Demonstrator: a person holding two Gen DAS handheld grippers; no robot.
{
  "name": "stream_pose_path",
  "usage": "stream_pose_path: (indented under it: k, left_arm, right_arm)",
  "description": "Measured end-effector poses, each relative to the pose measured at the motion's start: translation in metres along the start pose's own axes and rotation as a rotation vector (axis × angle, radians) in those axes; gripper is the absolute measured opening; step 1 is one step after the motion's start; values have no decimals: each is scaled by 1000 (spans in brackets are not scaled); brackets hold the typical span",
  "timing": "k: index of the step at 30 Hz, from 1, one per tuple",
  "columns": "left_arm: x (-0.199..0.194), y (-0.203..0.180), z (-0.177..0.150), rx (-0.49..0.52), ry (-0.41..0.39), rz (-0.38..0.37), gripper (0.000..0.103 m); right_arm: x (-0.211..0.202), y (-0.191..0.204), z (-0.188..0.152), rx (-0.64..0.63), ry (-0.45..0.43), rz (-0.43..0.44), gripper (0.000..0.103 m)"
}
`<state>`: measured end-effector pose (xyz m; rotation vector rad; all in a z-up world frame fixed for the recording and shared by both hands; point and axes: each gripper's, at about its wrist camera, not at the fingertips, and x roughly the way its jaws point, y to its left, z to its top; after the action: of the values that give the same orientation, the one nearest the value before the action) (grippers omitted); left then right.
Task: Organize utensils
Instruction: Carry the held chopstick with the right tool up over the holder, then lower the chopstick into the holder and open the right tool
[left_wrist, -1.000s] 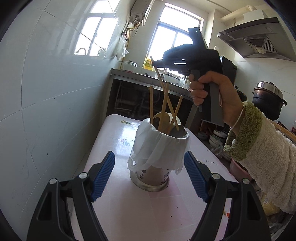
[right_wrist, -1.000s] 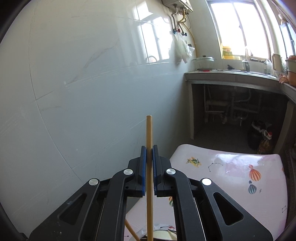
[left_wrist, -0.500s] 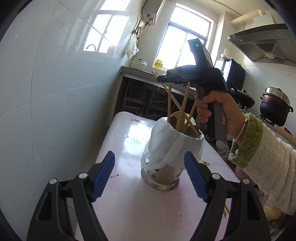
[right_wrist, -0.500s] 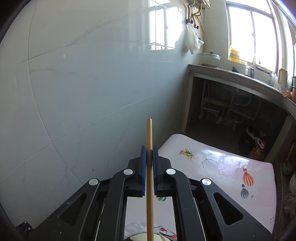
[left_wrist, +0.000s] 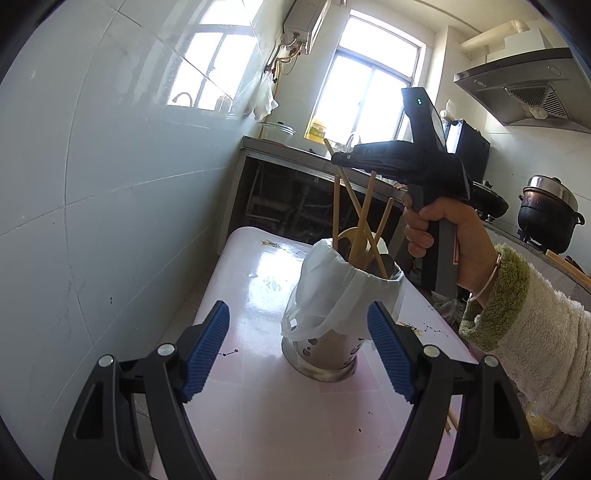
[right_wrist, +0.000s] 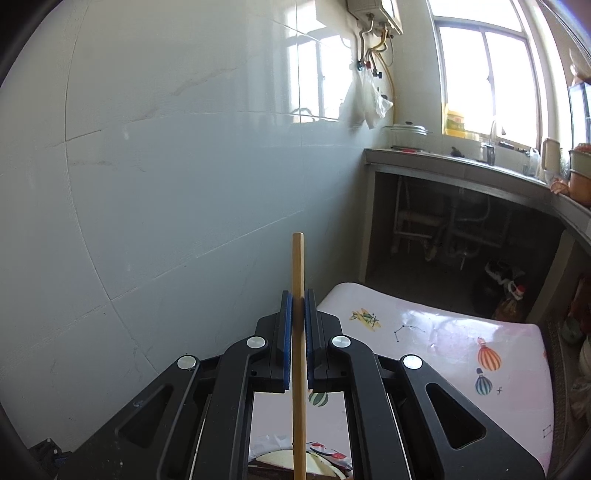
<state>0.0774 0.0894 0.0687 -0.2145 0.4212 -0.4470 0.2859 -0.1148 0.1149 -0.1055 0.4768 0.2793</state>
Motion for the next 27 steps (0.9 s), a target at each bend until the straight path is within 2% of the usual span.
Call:
stream_pose_path:
  k: [7, 11, 16, 21, 27]
  left_arm:
    - [-3, -2, 0, 3, -8, -4, 75]
    - [-5, -1, 1, 1, -10, -2, 75]
    - [-5, -1, 1, 0, -8, -2, 75]
    - [-3, -7, -1, 2, 14, 0, 75]
    - [-3, -16, -4, 7, 46, 16, 75]
  right_arm:
    - [-26, 5, -11, -23, -39, -4, 5]
    - [-47, 7, -29, -50, -43, 3, 5]
    - [-67, 8, -59, -73, -12, 23, 4]
    - [-68, 15, -81, -115, 49, 45, 5]
    - [-71, 17, -82, -110, 70, 73, 5]
